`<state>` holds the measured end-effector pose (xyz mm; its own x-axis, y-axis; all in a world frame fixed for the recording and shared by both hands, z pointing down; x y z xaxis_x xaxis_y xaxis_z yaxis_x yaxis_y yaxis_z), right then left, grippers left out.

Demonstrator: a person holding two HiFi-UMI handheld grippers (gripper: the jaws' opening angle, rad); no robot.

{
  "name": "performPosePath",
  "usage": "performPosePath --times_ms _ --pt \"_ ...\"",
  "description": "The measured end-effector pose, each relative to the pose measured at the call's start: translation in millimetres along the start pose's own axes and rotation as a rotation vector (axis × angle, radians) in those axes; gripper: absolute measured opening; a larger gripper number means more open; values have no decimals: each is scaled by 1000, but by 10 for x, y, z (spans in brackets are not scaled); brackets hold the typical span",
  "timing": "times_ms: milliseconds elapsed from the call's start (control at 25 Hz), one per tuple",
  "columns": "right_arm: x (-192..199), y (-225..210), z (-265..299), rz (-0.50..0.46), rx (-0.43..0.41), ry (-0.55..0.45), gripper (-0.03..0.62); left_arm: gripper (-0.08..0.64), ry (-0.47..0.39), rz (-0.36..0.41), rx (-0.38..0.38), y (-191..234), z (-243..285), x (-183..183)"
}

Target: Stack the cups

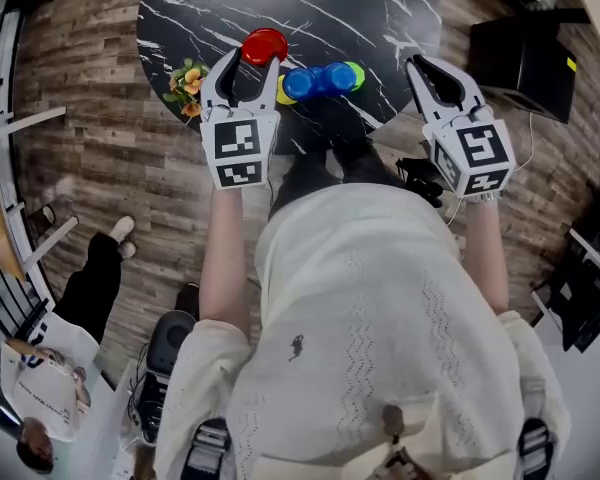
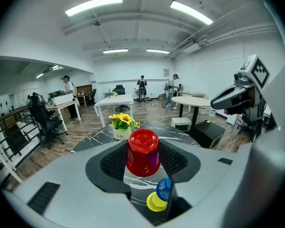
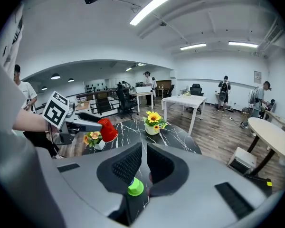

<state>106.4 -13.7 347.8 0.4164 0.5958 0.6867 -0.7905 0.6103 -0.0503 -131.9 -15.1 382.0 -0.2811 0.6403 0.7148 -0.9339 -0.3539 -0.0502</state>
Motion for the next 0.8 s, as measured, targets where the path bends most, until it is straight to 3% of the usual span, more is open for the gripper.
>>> performPosePath --times_ms 200,800 --pt "26 -13 -25 3 -9 -12 43 225 23 68 32 -312 -117 2" --pt "102 -12 -134 2 2 -22 41 225 115 153 168 -921 -91 110"
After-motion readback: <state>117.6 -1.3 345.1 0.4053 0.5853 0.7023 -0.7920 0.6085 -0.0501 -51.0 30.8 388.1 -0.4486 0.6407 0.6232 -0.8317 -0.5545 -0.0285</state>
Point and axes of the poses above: the fingertips, and each gripper's own axes: z forward along the fingers, y to its left, x out of its underside, the point moved 3 cm from there along -z, backward along the fingers, and after that the axes turned 13 degrees about y, right-handed, at the moved point
